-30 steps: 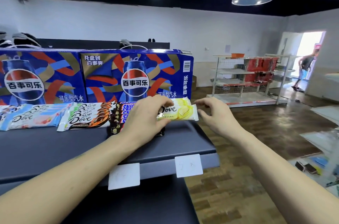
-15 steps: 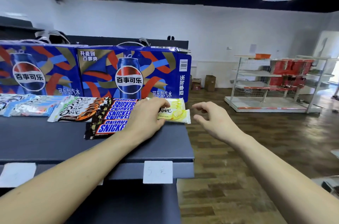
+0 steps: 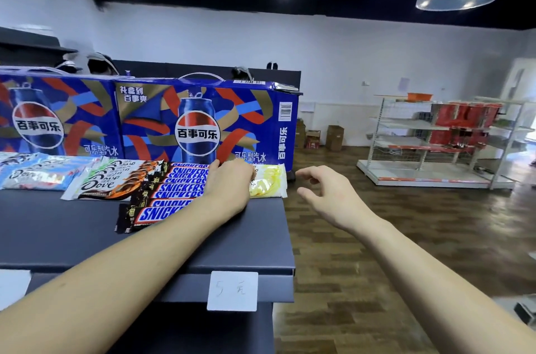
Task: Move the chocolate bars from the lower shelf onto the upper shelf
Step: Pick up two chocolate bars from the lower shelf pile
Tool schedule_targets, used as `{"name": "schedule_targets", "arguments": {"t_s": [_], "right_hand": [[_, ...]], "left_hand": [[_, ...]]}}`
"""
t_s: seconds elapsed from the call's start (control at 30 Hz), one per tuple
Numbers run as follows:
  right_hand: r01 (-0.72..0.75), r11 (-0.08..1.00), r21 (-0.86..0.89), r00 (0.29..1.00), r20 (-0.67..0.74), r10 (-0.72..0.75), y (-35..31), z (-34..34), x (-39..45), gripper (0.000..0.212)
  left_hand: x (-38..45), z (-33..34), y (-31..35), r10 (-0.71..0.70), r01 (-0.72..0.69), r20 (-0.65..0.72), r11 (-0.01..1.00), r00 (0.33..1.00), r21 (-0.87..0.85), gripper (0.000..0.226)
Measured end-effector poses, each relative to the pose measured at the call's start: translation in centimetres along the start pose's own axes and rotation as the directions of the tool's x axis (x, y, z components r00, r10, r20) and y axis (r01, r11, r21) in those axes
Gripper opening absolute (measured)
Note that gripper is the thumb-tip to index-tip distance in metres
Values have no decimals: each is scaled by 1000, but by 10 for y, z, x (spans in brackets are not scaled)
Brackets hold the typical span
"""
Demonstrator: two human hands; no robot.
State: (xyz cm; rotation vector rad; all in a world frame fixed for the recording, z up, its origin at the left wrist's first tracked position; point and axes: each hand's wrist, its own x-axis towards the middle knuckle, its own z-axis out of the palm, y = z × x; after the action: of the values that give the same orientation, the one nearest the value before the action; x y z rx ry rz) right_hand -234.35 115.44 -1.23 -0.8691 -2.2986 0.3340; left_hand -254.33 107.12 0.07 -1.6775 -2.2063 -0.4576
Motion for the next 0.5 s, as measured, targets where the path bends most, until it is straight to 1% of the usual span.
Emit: {"name": "schedule_targets", "arguments": {"t_s": [0.17, 0.33, 0.5], "right_hand": [[-21, 1000, -19, 1000, 1, 21, -5, 12, 8, 36], [-59, 997, -57, 998, -1, 59, -15, 22, 12, 36], [-91, 993, -80, 996, -2, 91, -40, 34, 9, 36]], "left_hand": [[0, -2, -4, 45, -44, 42, 999, 998, -32, 43], [-7, -15, -3, 91, -89, 68, 996, 994, -20, 33], [-24, -30, -7, 163, -160, 55, 986, 985, -52, 34]]}}
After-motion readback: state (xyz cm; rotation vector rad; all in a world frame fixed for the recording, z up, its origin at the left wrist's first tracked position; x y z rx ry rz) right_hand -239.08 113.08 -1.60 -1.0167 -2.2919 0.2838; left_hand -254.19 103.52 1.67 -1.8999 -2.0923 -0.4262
